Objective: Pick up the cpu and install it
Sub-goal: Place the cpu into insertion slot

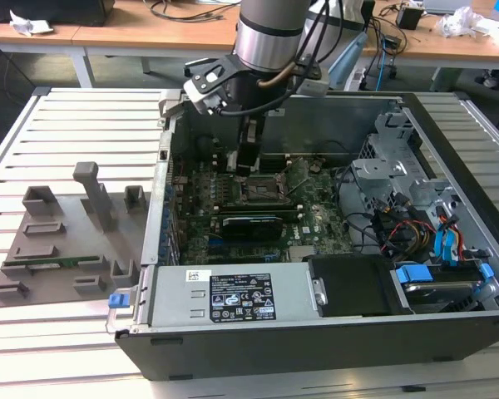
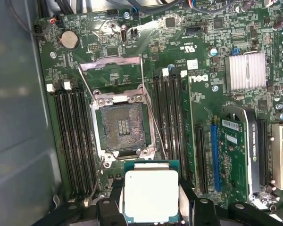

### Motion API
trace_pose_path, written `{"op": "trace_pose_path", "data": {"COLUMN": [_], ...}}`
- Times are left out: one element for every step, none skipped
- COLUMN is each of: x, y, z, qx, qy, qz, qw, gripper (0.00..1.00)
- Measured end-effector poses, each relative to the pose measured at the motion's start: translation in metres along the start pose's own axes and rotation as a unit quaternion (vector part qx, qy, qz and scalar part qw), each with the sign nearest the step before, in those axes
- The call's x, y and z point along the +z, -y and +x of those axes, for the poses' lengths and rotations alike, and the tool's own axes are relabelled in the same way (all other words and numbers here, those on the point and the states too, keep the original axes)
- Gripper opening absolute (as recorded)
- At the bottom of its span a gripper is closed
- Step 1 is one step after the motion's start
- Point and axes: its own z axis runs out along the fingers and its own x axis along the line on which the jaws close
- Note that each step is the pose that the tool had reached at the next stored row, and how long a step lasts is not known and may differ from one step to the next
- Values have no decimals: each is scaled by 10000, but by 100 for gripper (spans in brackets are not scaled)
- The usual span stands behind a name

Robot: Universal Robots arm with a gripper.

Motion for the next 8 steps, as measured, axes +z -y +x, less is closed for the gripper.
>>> {"op": "trace_pose_path", "data": {"x": [0, 0, 0, 0, 0, 0, 0, 1], "y": [-1, 0, -1, -1, -1, -2, -3, -3], "z": [0, 0, 0, 0, 0, 0, 0, 0], "qx": [35, 65, 124, 169, 173, 170, 70, -130], "qy": [-4, -7, -13, -17, -18, -18, -7, 14], "qz": [1, 1, 3, 4, 4, 4, 2, -3], "qw": [10000, 10000, 9999, 9999, 9998, 9999, 10000, 9999], "gripper": [55, 55, 55, 55, 55, 55, 55, 55]}}
